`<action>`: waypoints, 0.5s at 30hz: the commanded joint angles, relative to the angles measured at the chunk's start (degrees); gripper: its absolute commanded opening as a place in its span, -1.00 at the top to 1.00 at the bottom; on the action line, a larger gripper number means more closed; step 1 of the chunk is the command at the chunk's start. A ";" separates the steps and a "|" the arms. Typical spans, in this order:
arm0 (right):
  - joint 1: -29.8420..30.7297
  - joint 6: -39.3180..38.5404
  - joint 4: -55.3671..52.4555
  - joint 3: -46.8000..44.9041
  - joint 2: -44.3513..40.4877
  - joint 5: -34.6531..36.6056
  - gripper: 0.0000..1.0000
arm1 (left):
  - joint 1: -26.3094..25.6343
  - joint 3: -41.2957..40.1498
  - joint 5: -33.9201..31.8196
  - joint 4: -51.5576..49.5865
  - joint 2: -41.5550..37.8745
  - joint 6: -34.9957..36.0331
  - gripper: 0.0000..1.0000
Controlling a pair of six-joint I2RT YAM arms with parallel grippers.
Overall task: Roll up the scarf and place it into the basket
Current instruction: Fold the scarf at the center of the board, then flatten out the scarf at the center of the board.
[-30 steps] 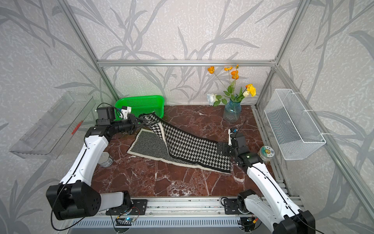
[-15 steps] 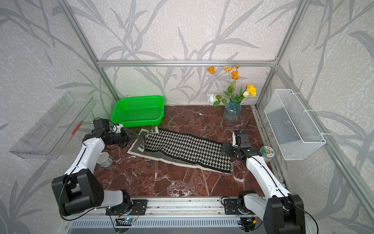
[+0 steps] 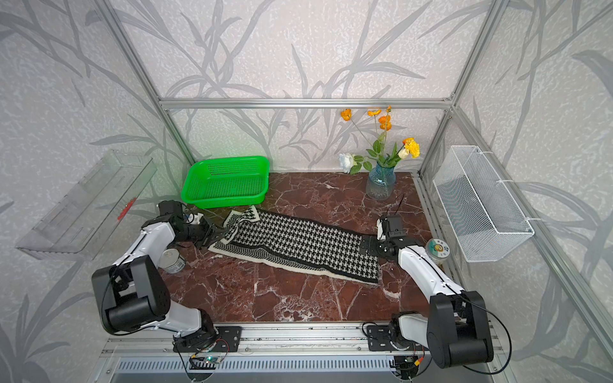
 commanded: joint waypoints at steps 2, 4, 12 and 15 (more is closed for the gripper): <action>-0.30 -0.28 -1.74 2.20 3.15 -0.94 -0.99 | 0.24 0.13 -2.51 1.67 -8.13 -2.22 0.15; -0.36 -0.27 -2.12 2.92 4.89 -1.30 -0.99 | -0.05 1.13 -1.24 1.55 -9.46 -3.52 0.10; -0.79 -0.01 -5.37 8.43 12.29 -1.67 -0.97 | -1.39 2.70 0.77 1.33 -11.50 -5.03 0.08; -0.84 -0.35 -7.40 10.59 14.93 -0.92 -0.94 | -1.64 2.62 2.32 2.35 -11.50 -5.48 0.08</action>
